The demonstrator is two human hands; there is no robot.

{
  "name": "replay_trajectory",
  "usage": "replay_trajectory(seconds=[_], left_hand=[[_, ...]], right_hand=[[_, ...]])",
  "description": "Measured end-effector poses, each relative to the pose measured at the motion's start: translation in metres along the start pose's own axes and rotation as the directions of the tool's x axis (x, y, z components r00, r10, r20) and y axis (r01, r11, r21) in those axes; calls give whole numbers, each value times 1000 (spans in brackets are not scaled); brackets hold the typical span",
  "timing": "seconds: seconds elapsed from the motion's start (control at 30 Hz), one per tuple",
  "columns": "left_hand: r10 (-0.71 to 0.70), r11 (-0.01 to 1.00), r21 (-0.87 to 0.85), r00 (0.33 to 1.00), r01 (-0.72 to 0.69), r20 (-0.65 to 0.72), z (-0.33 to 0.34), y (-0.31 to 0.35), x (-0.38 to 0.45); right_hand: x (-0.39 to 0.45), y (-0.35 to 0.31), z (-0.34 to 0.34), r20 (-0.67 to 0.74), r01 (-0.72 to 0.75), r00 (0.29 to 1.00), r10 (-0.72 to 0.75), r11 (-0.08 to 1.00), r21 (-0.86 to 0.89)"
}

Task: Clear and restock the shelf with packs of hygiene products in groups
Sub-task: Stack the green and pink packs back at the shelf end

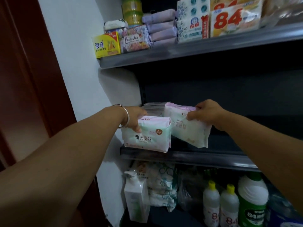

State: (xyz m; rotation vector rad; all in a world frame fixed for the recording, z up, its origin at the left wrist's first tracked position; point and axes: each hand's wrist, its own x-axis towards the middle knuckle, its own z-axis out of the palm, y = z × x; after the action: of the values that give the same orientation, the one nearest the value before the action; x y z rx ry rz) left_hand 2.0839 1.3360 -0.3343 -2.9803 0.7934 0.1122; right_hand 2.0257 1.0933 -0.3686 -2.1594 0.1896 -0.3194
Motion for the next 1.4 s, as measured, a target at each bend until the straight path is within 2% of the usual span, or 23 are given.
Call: replay_trajectory(seconds=[0.47, 0.63, 0.73, 0.83, 0.9, 1.0, 1.03, 1.1, 1.17, 1.3, 1.37, 1.4], left_hand=[[33, 999, -24, 993, -36, -113, 33, -2, 61], [45, 997, 77, 972, -28, -229, 56, -2, 90], [41, 992, 126, 980, -16, -194, 49, -4, 95], [14, 986, 169, 995, 4, -102, 38, 2, 94], [3, 994, 111, 998, 4, -64, 30, 11, 95], [-3, 981, -191, 993, -20, -119, 21, 30, 97], [-6, 942, -333, 988, -46, -155, 20, 37, 100], [-19, 788, -602, 973, -128, -231, 23, 49, 104], [-30, 625, -762, 970, -169, -240, 25, 60, 109], [-17, 382, -910, 983, -161, -181, 24, 75, 114], [-54, 299, -937, 977, -180, -205, 22, 77, 119], [-86, 270, -943, 970, -197, -227, 21, 75, 122]], right_hand=[[34, 2, -9, -147, 20, 989, -26, 999, -40], [49, 14, -7, -160, 3, 987, -10, 999, -48], [53, 21, -13, -179, 1, 984, -3, 1000, -12], [54, 24, -20, -191, 22, 981, -5, 996, 85], [53, 24, -26, -189, 23, 982, 8, 987, 159], [53, 26, -32, -171, 5, 984, 50, 952, 307], [54, 28, -32, -172, -2, 982, 72, 927, 374], [58, 30, -31, -171, -18, 978, 123, 856, 517], [64, 31, -23, -147, -38, 974, 175, 759, 650], [74, 34, 7, -45, -59, 983, 177, 542, 838], [81, 39, 20, 25, -97, 989, 146, 514, 852], [84, 42, 25, 63, -118, 991, 119, 538, 835]])
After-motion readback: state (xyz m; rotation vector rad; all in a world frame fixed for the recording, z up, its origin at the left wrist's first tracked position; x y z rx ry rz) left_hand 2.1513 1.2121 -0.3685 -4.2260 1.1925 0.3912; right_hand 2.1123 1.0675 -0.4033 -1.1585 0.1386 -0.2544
